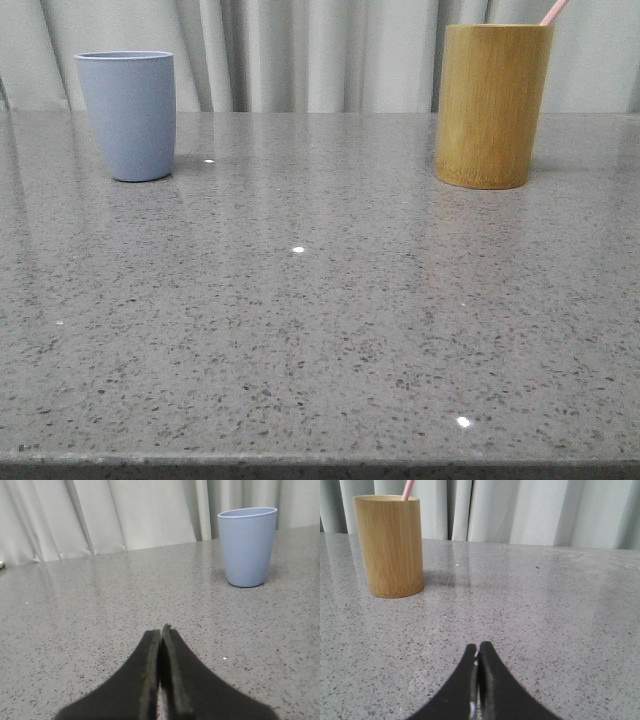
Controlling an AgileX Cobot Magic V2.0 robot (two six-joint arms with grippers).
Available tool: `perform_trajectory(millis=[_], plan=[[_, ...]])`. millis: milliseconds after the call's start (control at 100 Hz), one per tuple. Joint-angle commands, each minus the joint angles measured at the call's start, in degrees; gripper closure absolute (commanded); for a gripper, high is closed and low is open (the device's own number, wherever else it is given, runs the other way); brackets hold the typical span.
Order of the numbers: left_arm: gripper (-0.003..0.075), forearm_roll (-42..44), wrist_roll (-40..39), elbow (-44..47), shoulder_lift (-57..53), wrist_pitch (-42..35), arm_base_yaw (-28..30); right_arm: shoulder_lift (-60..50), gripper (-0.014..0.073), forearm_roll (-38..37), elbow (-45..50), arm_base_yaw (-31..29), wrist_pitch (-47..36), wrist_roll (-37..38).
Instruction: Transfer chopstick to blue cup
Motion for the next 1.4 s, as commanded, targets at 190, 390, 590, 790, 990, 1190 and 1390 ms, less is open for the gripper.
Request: perform_trajectory(millis=[190, 390, 590, 790, 990, 1190, 1390], plan=[[0.0739, 0.0, -0.2, 0.6, -1.9, -4.8, 0.0, -1.1, 0.0661, -0.1, 0.0, -0.4, -4.9, -0.5], [0.0739, 0.0, -0.2, 0.6, -1.9, -4.8, 0.0, -1.1, 0.0661, -0.1, 0.0, -0.4, -4.9, -0.5], [0.0739, 0.0, -0.2, 0.6, -1.9, -4.8, 0.0, -1.1, 0.0661, -0.1, 0.0, -0.4, -5.2, -0.5], [0.0739, 0.0, -0.2, 0.6, -1.9, -5.2, 0.0, -1.1, 0.0661, 1.7, -0.1, -0.4, -9.9, 0.2], [0.0739, -6.4, -0.2, -1.5, -1.9, -5.7, 0.0, -0.7, 0.0661, 7.1, -5.5, -0.4, -2.2, 0.6], [0.0739, -17.7, -0.2, -10.3, -0.5, -1.1, 0.0, 4.2, 0.0661, 8.3, -18.1, -0.4, 10.8, 0.6], [0.0739, -17.6, -0.2, -25.3, 7.9, 17.0, 0.0, 15.7, 0.0661, 8.1, -36.3, -0.4, 33.3, -0.2]])
